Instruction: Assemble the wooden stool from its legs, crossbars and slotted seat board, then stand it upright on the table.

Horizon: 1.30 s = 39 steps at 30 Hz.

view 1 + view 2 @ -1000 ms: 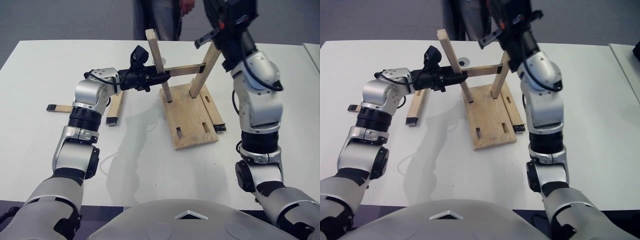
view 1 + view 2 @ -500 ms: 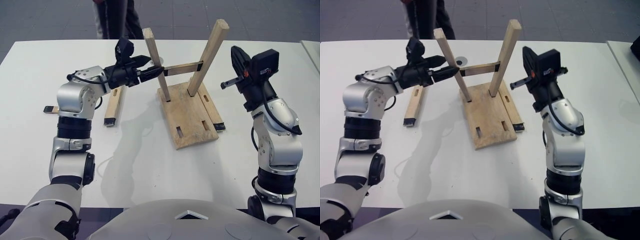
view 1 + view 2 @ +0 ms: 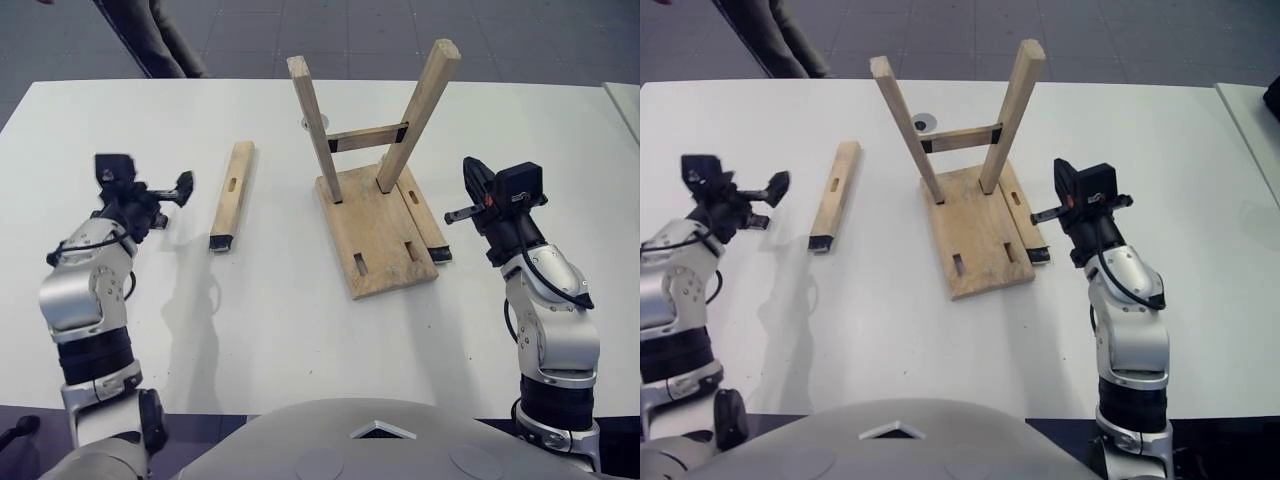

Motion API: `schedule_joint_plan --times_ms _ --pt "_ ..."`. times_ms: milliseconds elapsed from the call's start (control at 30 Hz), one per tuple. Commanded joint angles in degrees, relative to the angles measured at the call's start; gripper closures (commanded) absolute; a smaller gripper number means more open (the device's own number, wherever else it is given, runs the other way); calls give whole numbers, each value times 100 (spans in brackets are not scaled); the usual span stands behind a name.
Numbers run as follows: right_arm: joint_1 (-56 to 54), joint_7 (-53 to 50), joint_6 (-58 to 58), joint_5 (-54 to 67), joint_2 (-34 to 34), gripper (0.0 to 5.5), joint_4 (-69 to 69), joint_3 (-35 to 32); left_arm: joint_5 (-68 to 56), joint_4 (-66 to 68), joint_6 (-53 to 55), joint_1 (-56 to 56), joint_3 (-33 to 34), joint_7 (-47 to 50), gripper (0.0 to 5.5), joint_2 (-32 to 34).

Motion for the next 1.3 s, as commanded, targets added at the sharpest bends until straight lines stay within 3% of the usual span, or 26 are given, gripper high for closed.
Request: schedule_joint_plan --times_ms 33,167,333,533,800,933,1100,1300 --pt "13 -45 -22 -31 20 550 49 63 435 -266 45 -9 85 1086 11 -541" --pt "-4 -61 -7 -40 24 550 84 94 703 -141 -87 22 344 1659 11 -636" --pt "24 -86 -16 -53 26 550 125 110 664 538 -281 -216 598 1684 11 -465" --pt "-22 -106 9 -47 12 550 152 128 335 2386 -638 -1038 924 1346 11 -52" --pt "-149 -141 36 -34 14 550 209 167 400 4805 -988 -1948 431 327 11 658" --pt "-178 -163 52 -38 21 550 232 178 346 5429 -1217 -2487 -24 -507 11 613" --pt "-225 -171 63 -46 30 550 266 224 226 5267 -1120 -2723 -384 -958 11 328" --pt "-151 -166 50 -39 24 550 256 253 326 3698 -1609 -2048 -583 -1086 11 549"
